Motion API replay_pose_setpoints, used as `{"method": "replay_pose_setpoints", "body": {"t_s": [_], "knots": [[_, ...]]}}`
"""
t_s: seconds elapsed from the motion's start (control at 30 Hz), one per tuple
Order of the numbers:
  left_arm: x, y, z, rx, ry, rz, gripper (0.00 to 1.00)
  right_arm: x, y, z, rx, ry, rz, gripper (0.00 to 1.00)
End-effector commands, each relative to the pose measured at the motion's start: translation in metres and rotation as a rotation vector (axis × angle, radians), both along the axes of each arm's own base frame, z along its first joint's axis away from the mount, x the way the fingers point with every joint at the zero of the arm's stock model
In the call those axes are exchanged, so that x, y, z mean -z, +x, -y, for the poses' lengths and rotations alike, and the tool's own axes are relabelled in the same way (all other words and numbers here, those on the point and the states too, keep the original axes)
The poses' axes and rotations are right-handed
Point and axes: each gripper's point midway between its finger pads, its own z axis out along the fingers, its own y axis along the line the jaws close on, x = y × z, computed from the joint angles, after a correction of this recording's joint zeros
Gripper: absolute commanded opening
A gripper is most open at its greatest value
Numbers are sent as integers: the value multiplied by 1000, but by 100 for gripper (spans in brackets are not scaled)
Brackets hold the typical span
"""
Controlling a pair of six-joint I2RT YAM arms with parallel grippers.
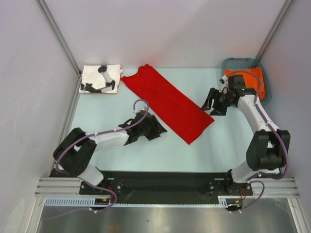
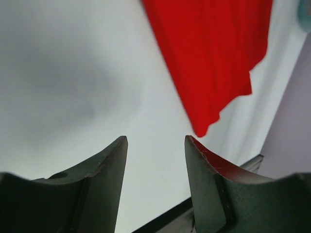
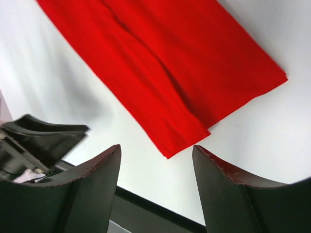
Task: Fold and stack the t-shirts
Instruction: Fold the tshirt
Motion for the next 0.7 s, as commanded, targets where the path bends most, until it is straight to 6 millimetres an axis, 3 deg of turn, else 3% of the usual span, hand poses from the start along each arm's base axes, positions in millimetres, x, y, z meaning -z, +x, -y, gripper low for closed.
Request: {"method": "replay_pose_setpoints", "body": {"t_s": [0.0,0.1,0.23,0.33,0.4,0.67], "knots": [[-40,23,56,-59,-188,89,57,-13,-15,-4,-15,23,29,67],[-36,20,79,-100,-236,67,57,-14,-25,-1,-16,23,34,67],[-2,5,104,-120,-225,-36,55,-14,-32,2,-19,21,44,67],[7,1,115,-126,-217,-68,52,-20,-30,12,6,27,65,67],[20,0,117,-135,-186,-93,52,-22,-29,13,5,28,71,67],[38,-4,125,-145,-140,-152,47,-21,-26,11,4,42,73,67]]}}
